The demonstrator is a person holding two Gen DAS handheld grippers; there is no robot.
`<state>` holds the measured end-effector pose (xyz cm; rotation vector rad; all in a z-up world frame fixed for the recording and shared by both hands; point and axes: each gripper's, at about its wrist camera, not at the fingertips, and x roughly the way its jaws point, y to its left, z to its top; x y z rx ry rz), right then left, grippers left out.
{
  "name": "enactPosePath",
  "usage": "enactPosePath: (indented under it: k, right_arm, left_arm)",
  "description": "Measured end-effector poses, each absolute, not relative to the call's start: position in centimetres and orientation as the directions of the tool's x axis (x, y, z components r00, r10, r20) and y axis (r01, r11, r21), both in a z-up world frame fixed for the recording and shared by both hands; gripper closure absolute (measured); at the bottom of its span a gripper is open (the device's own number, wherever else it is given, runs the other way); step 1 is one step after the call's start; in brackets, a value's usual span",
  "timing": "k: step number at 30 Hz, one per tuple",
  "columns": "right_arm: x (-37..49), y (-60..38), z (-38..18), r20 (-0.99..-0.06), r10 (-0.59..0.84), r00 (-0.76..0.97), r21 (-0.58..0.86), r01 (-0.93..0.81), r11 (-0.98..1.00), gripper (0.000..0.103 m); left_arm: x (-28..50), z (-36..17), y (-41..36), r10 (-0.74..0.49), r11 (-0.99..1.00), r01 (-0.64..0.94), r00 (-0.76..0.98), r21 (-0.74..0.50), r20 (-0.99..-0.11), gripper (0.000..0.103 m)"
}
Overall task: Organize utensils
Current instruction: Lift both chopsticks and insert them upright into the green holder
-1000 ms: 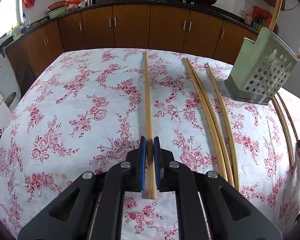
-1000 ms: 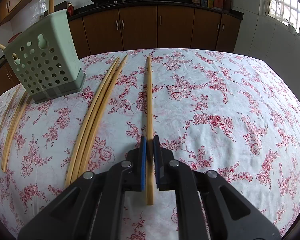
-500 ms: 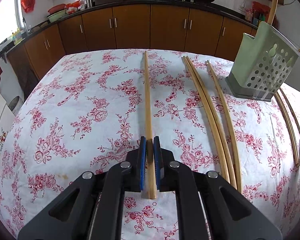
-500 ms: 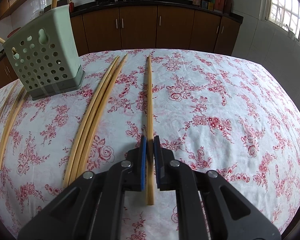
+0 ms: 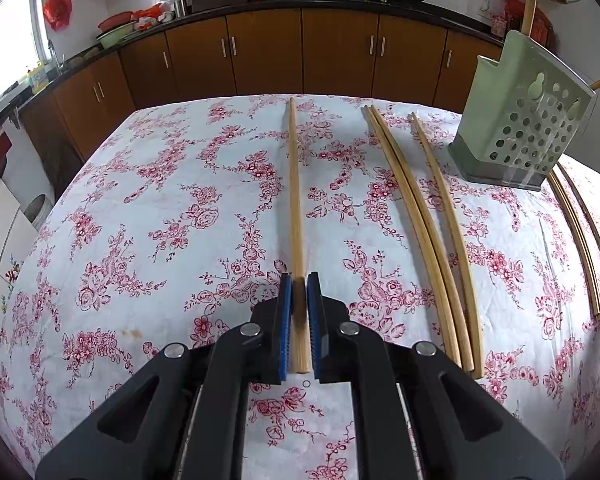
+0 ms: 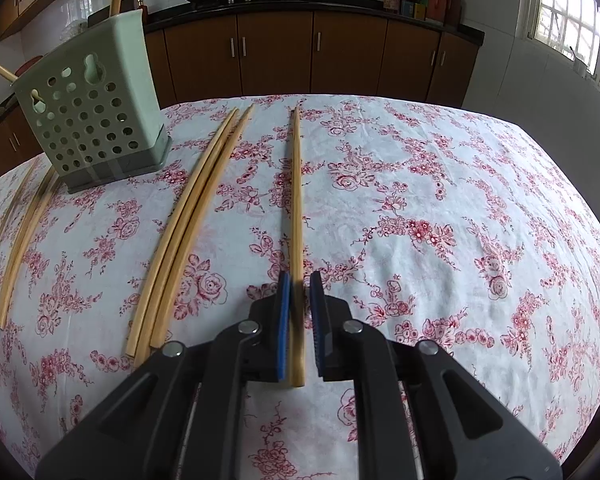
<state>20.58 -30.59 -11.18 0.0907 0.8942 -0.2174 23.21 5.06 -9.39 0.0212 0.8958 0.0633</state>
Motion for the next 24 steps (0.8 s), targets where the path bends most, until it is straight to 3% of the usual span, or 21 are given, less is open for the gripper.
enactPosePath:
  k: [10,24]
  right_arm:
    - [17.9,-30.8,-10.3,-0.762,-0.119,0.636,0.029,0.216,0.976,0.095]
    - [14.0,-32.9,-0.1,-0.55,-0.101,0.829,0.132,0.206,0.97,0.095]
  left_arm:
    - [21.7,-8.7,5.0,0.06,0.998,-0.03,0.615,0.053,-0.786,0.096]
    - [18.6,2.0,6.9,-0.031,0.997,-0.015,0.795,-0.07,-0.606,0.096]
